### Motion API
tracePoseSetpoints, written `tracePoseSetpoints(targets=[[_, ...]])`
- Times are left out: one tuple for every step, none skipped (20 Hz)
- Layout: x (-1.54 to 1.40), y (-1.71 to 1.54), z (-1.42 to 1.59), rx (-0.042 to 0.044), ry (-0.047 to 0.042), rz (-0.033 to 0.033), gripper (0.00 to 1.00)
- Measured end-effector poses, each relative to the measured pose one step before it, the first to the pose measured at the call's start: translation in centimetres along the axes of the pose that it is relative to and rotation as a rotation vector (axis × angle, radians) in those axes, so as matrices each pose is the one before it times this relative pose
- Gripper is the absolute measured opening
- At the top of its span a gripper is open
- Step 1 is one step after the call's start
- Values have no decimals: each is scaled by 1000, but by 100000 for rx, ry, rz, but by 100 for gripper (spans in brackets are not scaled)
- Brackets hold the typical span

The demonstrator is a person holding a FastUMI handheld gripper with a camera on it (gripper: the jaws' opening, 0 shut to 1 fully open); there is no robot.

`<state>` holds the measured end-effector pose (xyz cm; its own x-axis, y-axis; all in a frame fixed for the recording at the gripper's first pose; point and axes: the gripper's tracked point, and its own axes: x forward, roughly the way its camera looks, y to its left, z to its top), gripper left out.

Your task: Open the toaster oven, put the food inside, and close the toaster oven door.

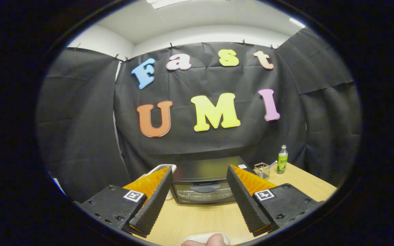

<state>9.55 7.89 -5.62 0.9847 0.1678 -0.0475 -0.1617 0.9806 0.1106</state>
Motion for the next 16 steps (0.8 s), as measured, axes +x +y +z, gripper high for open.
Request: tracePoseSetpoints(targets=[[-338,355,336,-2502,-944,-3,100],[-326,266,31,-3375,48,-605,100],[-287,346,-165,-2787,506,102,100],[-372,502,-111,-1609,633,496,100],[-351,461,-141,-1284,472,643,100],[-670,305,-88,-1167,-80,726,100],[-681,252,-184,-932,-178,782,100],[-811,237,-596,42,554,559,100],[-710,244,-474,23,894,1053,100],[-742,134,11,-738,-150,256,100],[-518,-444,217,-1048,-953,-1464,100],[-554,-675,469,-676,-1966,-1903,100],[-434,-443,204,314,-1306,-1882,100],[-159,-415,-30,728,-461,-1876,100],[-43,-579,-44,323,-479,-2564,100],[17,-425,-386,-191,927,-1828,100]])
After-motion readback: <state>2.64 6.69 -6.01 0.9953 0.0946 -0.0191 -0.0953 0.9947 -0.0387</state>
